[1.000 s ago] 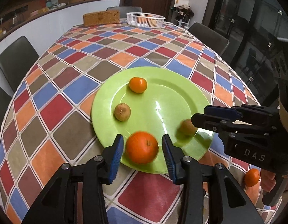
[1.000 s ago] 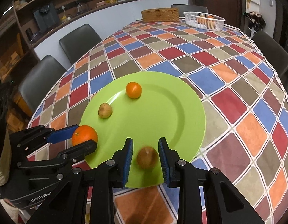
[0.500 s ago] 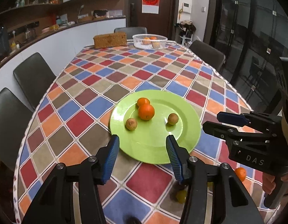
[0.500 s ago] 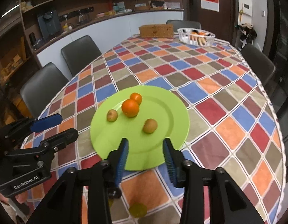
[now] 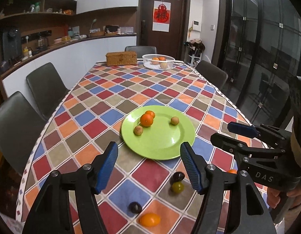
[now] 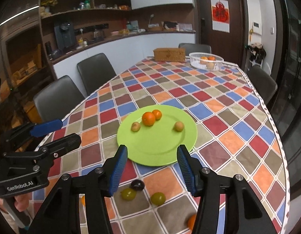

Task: Organize fruits
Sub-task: 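Withdraw both grippers from the plate toward the remaining fruits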

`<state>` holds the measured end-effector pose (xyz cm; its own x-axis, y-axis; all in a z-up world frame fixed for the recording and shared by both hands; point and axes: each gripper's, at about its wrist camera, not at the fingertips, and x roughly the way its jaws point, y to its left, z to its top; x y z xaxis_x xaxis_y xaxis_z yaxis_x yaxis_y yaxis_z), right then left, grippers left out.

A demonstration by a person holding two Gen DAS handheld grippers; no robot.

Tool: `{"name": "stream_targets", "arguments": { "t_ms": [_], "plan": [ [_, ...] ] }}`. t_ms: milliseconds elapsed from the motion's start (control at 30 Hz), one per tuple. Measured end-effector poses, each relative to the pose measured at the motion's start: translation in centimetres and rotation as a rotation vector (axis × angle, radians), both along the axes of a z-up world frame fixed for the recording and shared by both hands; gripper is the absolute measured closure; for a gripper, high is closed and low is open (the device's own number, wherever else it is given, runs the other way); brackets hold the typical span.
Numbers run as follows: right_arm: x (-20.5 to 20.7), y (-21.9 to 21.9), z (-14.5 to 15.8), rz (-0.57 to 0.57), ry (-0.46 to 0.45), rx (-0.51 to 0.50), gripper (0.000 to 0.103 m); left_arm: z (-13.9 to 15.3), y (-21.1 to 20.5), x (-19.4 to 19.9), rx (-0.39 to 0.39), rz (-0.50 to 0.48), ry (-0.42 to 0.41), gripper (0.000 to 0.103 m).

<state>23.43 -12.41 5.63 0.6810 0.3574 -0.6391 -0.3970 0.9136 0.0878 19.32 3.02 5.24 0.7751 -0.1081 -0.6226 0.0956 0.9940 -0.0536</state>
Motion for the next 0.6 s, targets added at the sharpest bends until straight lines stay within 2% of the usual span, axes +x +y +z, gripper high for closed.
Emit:
{"name": "stream_targets", "arguments": {
  "t_ms": [300, 600],
  "plan": [
    [-3.5, 1.2, -1.0, 0.064, -0.039, 0.01, 0.049, -1.5, 1.0, -3.8, 0.008, 0.045, 0.002, 0.036],
    [-5.6, 2.5, -3.2, 0.115, -0.057, -0.03, 0.049, -3.8, 1.5, -6.5, 0.043, 0.084, -0.023, 0.036]
  ]
}}
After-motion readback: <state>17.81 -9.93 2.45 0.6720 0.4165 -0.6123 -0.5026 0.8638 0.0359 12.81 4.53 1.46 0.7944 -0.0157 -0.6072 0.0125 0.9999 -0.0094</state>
